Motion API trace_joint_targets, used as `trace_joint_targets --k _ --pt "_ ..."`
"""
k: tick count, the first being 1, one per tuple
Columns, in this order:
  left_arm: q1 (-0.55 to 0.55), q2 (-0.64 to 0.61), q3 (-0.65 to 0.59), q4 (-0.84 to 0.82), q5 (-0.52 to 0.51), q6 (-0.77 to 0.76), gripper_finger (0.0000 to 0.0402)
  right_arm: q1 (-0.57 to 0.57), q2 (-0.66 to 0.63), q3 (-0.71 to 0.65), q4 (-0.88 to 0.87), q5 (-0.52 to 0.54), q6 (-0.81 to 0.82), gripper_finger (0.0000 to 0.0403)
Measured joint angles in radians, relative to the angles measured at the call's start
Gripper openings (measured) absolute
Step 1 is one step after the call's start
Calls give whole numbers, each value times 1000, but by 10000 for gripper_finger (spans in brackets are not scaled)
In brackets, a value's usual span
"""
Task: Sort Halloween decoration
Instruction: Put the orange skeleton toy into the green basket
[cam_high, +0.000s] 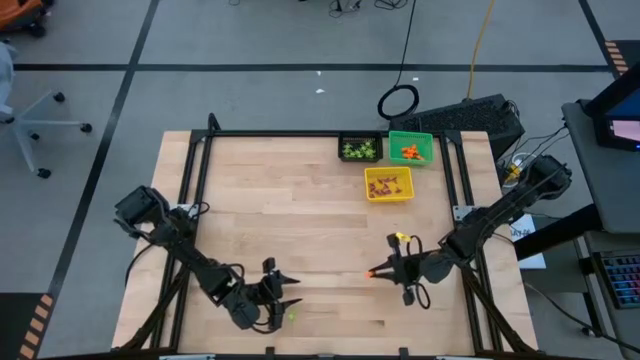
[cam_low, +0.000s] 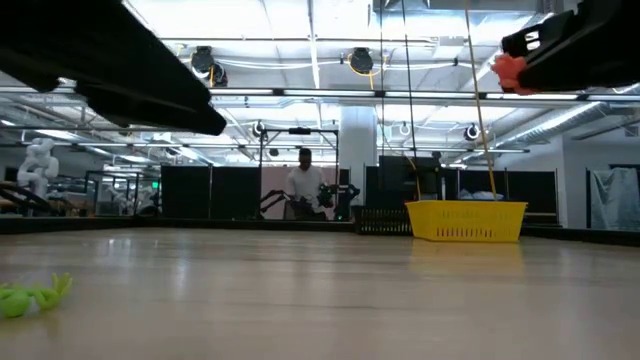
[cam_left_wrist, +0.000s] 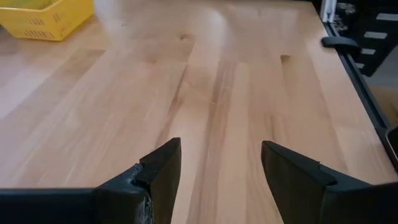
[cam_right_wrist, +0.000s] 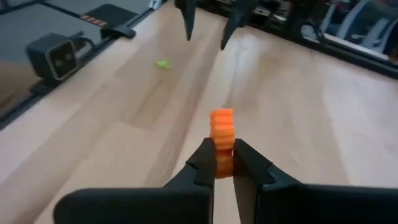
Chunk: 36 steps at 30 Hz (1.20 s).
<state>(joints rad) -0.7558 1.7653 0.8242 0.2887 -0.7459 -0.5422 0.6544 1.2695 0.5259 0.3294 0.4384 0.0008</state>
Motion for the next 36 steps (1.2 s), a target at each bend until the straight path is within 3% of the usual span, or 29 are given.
trace_joint_targets --k 9,16,27,36 --pt "29 0 0 19 -1 6 224 0 -61 -2 -35 38 -49 11" --pt "30 0 0 19 -1 5 224 0 -223 -2 -214 115 -49 11" --pt "30 0 0 25 -1 6 224 0 -468 -6 -377 120 -42 11" --pt "33 0 0 131 -1 119 224 0 -565 -246 -102 112 -47 11"
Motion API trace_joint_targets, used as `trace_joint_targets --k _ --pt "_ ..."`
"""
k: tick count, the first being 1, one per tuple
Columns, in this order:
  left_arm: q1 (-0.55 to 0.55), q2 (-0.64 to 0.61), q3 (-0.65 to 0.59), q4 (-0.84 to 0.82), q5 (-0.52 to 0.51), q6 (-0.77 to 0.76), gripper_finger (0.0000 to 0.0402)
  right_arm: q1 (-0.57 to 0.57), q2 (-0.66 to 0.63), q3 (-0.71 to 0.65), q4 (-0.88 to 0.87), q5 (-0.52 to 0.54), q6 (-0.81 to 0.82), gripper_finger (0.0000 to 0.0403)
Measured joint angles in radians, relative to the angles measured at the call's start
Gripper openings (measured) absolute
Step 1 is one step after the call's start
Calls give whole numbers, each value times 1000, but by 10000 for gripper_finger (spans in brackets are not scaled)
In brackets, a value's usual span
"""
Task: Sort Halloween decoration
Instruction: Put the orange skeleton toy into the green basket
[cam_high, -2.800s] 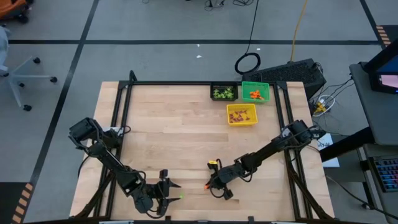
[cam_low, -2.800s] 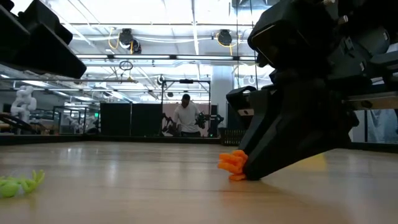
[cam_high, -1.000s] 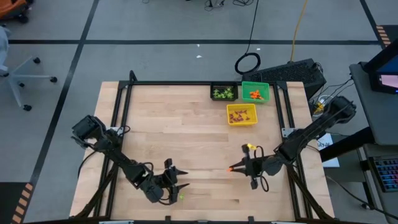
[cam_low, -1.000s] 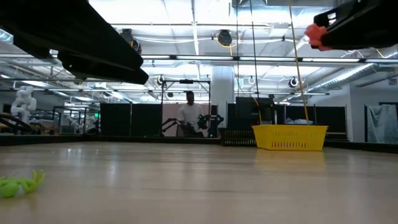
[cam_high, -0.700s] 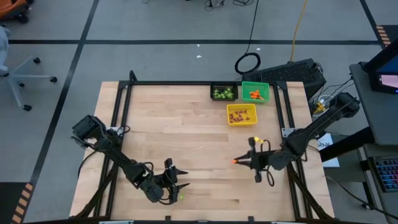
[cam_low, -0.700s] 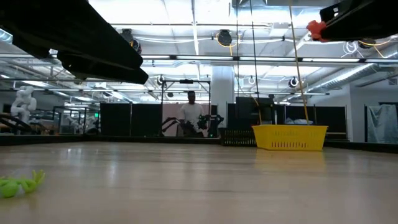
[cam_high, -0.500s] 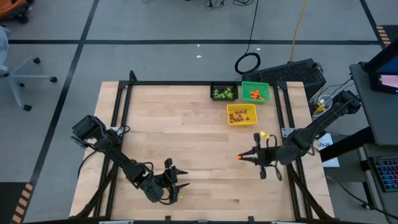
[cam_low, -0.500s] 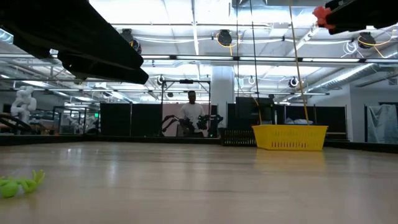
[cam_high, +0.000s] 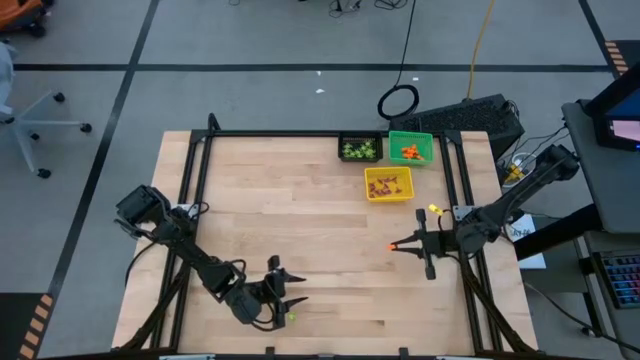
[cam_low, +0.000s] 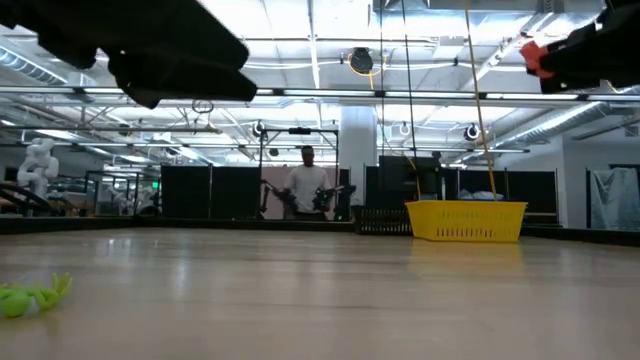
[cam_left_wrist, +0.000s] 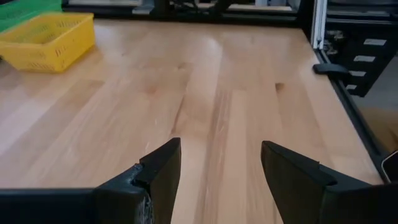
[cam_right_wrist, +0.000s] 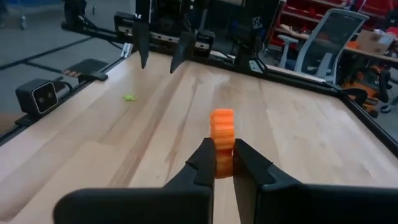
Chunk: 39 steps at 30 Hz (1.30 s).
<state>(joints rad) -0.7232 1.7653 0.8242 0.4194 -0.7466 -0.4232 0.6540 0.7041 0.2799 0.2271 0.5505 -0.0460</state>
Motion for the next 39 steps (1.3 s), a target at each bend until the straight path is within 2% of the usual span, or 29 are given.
trace_joint_targets --k 4,14,25,30,39 --pt "10 0 0 30 0 20 224 0 -15 -53 65 0 -1 11" --pt "38 0 0 28 1 18 224 0 -77 -55 118 0 -126 11" --pt "39 0 0 28 5 18 224 0 -145 -31 81 3 -174 11" --pt "39 0 0 28 5 19 224 0 -144 -31 56 1 -295 12" --pt "39 0 0 28 5 18 224 0 -144 -31 52 0 -664 12"
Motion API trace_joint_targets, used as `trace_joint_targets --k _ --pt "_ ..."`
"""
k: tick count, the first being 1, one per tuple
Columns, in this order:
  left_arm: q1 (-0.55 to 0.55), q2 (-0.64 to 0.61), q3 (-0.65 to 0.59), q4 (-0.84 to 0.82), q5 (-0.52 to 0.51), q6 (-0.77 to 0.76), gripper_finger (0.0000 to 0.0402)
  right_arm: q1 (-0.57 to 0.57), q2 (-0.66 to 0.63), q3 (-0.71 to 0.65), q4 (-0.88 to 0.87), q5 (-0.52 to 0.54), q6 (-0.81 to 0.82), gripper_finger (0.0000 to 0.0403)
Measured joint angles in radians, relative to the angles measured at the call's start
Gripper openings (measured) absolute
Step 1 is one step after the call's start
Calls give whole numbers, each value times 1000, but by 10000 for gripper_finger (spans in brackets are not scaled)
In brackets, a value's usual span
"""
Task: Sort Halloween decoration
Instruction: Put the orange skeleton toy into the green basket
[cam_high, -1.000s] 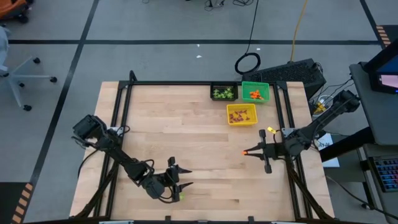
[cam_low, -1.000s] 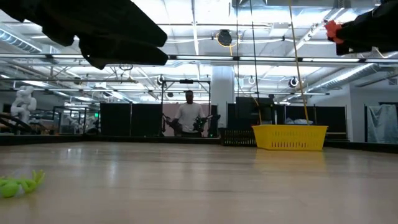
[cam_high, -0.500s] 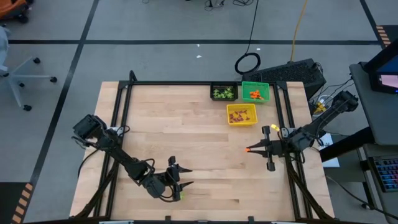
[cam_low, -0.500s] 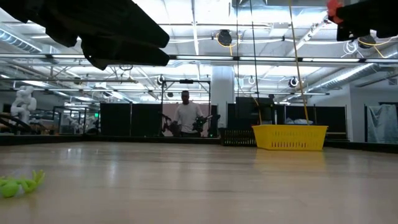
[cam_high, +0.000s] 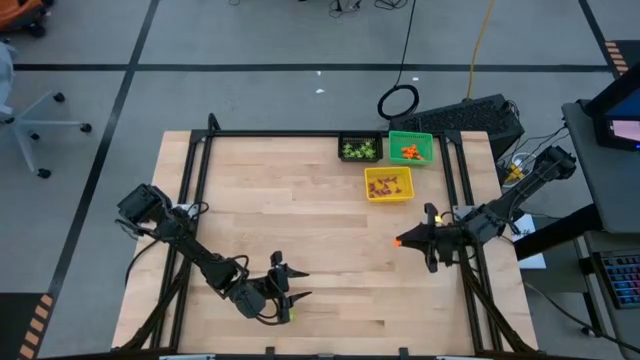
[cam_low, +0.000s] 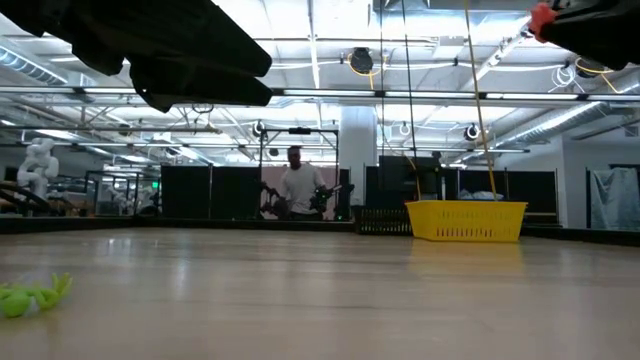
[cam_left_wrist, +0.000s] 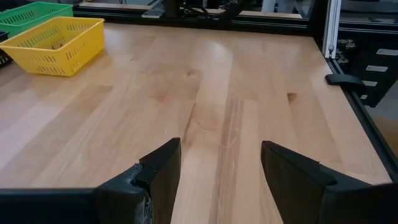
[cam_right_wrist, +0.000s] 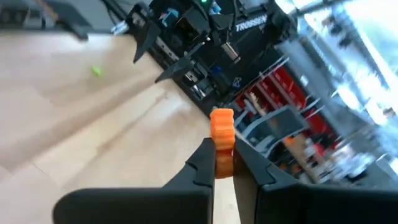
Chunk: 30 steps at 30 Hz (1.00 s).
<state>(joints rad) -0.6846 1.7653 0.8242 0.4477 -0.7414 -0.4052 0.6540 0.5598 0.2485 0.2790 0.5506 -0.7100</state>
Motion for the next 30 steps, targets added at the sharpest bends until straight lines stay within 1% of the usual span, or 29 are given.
trace_joint_targets --k 6,10,25,30 --pt "0 0 0 0 0 1 224 0 0 0 1 0 -232 12" --pt "0 0 0 0 0 1 224 0 0 0 1 2 -305 12" --pt "0 0 0 0 0 2 224 0 0 0 2 3 -295 12" --pt "0 0 0 0 0 2 224 0 0 0 2 3 -235 12"
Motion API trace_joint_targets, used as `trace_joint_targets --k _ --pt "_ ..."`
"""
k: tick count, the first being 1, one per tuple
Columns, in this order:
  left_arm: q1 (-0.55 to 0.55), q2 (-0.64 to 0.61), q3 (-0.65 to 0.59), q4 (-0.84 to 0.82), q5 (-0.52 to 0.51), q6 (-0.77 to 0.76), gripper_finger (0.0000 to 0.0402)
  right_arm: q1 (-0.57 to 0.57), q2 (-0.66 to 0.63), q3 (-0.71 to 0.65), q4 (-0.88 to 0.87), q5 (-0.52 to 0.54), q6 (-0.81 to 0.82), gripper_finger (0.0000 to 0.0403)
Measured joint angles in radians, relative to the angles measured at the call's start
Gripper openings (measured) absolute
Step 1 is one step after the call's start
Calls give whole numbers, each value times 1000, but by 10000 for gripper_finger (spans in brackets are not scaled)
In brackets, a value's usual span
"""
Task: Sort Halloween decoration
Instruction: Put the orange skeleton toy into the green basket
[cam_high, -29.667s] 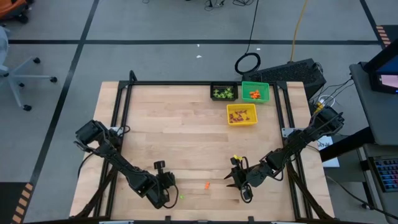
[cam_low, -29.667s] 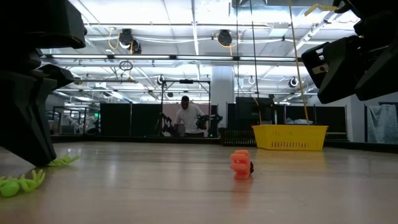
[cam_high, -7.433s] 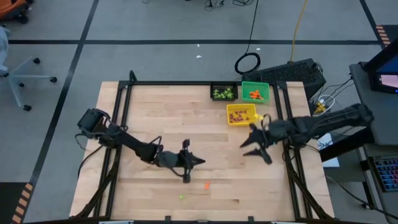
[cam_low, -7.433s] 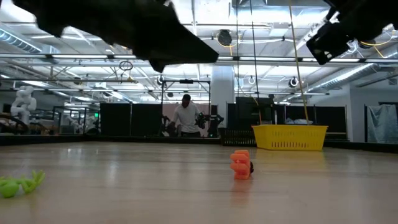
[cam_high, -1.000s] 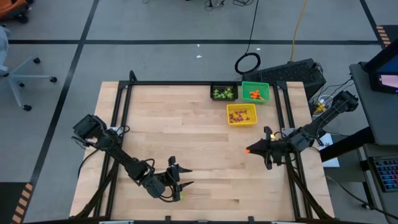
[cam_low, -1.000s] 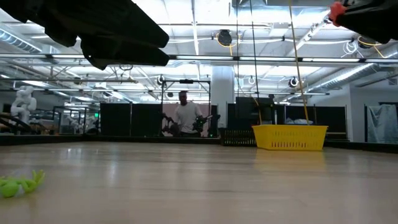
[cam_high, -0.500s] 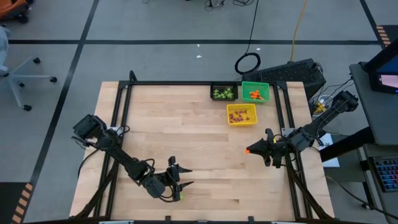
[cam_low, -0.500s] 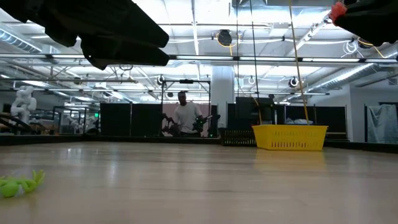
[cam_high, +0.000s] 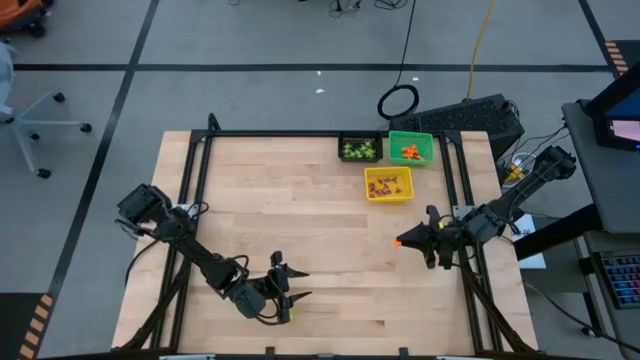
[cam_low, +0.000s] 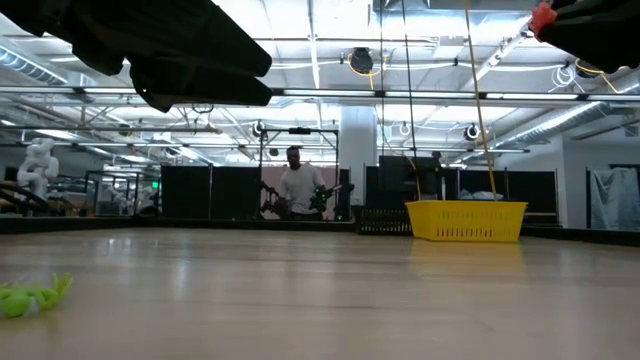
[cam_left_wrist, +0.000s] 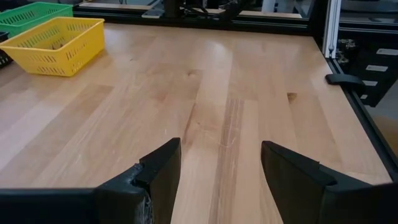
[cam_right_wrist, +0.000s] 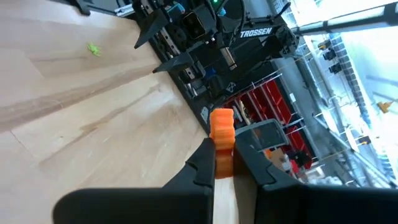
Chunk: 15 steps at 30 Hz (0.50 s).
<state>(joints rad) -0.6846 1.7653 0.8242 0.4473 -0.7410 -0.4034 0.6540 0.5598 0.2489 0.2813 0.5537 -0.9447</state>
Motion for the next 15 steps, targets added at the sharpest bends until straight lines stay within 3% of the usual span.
trace_joint_targets --k 9,15 --pt "0 0 0 0 0 0 224 0 0 0 0 0 134 12" --pt "0 0 0 0 0 0 224 0 0 0 0 -2 313 12"
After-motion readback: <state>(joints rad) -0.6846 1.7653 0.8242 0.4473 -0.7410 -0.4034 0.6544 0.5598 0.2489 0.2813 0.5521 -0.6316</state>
